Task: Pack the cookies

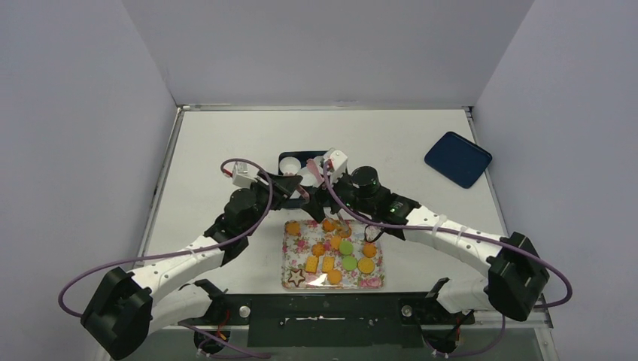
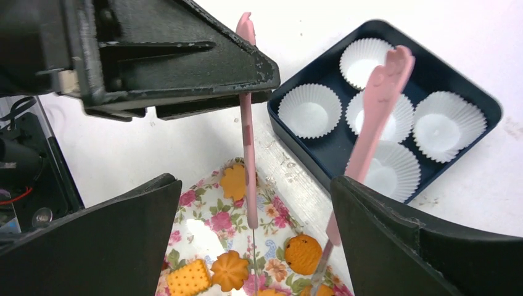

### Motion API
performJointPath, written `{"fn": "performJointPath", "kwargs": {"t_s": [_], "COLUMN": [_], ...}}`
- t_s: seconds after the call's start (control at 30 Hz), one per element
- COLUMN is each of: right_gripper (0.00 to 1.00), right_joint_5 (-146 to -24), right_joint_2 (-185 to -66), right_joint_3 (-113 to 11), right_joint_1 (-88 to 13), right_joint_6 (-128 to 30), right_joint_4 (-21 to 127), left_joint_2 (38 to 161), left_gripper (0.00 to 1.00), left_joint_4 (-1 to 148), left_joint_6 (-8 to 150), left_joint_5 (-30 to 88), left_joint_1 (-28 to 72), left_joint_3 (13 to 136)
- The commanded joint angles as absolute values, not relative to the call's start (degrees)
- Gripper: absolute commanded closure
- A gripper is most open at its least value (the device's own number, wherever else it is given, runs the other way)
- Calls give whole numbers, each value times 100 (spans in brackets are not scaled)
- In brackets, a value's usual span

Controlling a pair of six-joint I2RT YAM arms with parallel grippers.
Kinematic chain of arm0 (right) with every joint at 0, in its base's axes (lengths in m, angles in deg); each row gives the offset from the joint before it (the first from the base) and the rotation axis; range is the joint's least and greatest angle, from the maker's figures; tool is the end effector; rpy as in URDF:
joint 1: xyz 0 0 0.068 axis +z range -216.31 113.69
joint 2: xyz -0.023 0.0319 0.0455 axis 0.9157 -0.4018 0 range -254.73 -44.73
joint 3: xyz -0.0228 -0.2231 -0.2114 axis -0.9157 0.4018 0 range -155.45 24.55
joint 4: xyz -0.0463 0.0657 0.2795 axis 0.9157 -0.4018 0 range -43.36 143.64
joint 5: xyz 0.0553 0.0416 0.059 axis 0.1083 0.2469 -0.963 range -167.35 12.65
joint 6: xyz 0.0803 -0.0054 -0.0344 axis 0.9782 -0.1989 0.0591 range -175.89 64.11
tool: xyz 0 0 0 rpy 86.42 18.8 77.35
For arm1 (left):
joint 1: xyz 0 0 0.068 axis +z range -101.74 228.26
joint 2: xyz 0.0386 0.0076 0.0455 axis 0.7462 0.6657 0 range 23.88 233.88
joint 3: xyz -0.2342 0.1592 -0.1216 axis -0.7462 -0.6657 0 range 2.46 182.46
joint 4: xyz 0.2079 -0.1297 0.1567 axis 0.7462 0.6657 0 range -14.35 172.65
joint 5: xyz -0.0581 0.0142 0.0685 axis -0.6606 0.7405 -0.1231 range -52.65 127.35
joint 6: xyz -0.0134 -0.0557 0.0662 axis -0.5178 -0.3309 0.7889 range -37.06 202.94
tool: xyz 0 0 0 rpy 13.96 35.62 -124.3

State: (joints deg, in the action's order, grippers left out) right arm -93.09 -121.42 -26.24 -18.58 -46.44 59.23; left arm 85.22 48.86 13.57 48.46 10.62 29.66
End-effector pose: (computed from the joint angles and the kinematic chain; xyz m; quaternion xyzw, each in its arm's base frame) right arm 0.2298 0.2842 0.2877 -0.3405 0.7423 0.3695 0.4432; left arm 0.2365 -0.1636 0.2525 -0.2658 0.7016 -0.4851 0.4493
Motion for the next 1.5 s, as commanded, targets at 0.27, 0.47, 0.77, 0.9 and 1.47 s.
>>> {"fn": "performJointPath", "kwargs": {"t_s": [0.27, 0.47, 0.77, 0.9, 1.47], "right_gripper": [0, 0, 0, 4, 41], "right_joint_5": [-9007, -8818, -9026, -9077, -9283], "right_joint_2": [-11116, -11036, -11440, -11523, -11654], "right_joint_3": [-2591, -2341, -2253, -2276, -2395], "right_joint_1": [-1822, -1831, -1829, -1829, -1830], "right_joint_6": [-5543, -5683, -5824, -5875, -6008], "right_joint_4": [5598, 5484, 5788, 5897, 5958], "left_joint_2": [7902, 7681, 7601, 7600, 7695], "left_gripper": [100, 100, 100, 100, 100], "left_joint_4": [4532, 4511, 4479, 4507, 4482], "left_joint_6": [357, 16, -307, -315, -461], "left_joint_5": [5345, 5392, 5281, 5277, 5209], "left_joint_1": [1278, 1337, 1346, 1348, 1353], "left_joint_3": [2772, 2672, 2674, 2707, 2666]}}
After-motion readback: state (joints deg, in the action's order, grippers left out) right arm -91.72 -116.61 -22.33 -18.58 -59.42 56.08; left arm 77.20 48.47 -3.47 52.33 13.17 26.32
